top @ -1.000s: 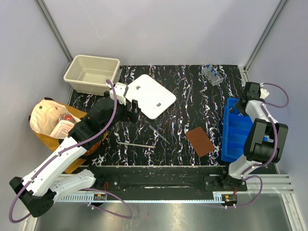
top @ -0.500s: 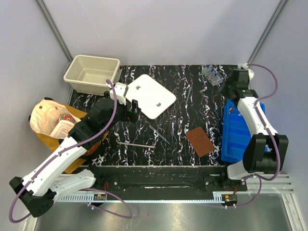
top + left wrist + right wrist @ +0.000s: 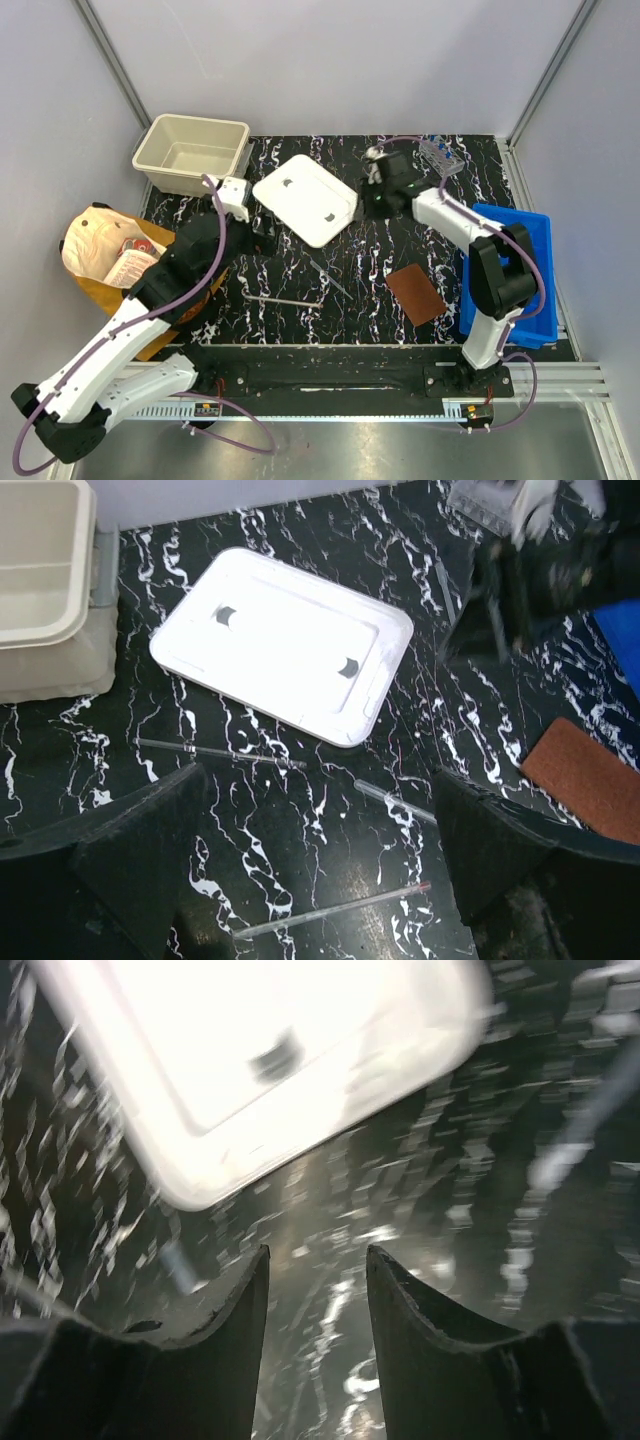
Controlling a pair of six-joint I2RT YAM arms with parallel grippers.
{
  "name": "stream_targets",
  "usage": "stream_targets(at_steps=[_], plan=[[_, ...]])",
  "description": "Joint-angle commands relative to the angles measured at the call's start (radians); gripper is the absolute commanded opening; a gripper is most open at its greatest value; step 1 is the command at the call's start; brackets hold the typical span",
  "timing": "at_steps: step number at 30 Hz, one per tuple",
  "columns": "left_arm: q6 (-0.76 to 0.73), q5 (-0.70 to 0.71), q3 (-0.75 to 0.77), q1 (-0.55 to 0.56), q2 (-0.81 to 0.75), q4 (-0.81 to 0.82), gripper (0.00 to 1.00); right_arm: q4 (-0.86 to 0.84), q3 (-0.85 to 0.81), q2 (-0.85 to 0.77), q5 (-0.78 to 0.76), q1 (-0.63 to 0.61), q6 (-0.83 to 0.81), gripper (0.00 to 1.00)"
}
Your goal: Organize the chemistry lab equipment
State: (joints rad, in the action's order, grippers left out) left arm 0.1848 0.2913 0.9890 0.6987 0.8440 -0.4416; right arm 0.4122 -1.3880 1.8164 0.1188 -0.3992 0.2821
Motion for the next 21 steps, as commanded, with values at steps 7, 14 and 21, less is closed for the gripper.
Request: stream_targets(at_steps=[7, 14, 21], plan=[[0.018, 0.134, -0.096, -0.001, -0.193, 0.182, 0.99, -0.044, 0.138, -0.068, 0.073, -0.23, -0.109, 0.49], [0.015, 0.138, -0.098, -0.001, -0.192, 0.184, 0.99, -0.058, 0.139, -0.02, 0.022, -0.332, -0.084, 0.48], [0.016, 0.147, -0.099, -0.001, -0.187, 0.181, 0.99, -0.007, 0.063, 0.067, -0.108, -0.404, -0.084, 0.47]])
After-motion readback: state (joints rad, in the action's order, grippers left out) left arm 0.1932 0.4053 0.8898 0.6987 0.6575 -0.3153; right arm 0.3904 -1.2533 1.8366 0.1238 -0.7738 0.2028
